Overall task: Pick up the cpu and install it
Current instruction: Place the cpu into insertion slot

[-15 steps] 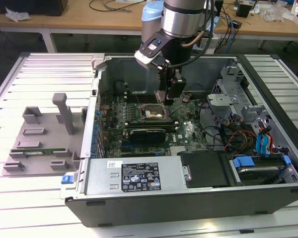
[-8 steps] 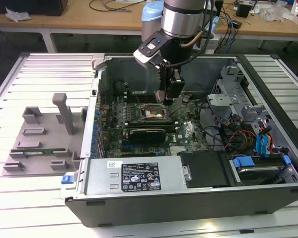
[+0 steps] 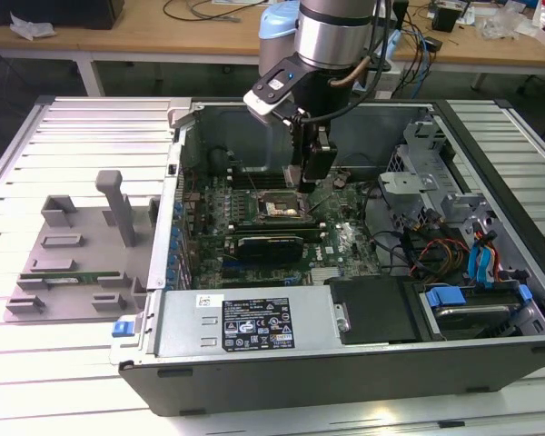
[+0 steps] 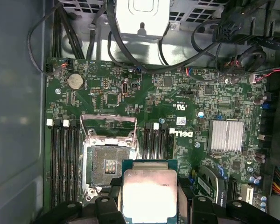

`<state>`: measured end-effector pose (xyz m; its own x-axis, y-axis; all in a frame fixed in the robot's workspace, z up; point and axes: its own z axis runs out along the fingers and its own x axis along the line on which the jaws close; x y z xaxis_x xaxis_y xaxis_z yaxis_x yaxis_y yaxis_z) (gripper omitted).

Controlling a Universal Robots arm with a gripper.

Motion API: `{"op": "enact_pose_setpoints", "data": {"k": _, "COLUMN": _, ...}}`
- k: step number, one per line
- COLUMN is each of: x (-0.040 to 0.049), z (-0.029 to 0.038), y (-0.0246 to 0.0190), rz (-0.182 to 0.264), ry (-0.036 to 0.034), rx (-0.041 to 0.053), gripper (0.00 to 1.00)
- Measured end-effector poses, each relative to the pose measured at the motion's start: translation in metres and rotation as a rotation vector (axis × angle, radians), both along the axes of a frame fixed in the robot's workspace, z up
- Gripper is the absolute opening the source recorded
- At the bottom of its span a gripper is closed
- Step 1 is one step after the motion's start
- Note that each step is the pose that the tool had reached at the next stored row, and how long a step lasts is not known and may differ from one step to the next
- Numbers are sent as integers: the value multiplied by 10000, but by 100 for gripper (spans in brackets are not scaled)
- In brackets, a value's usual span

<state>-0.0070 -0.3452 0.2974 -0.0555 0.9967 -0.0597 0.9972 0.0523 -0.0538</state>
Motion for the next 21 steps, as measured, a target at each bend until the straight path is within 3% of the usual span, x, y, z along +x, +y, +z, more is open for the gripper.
{"op": "enact_pose_setpoints", "data": {"k": 14, "x": 0, "z": -111, "y": 27, "rz": 0, "ry": 0, "rx": -2, "gripper": 55}}
{"op": "enact_pose_setpoints", "data": {"k": 21, "x": -40, "z": -205, "y": 119, "rz": 0, "ry": 0, "rx": -1, "gripper": 55}}
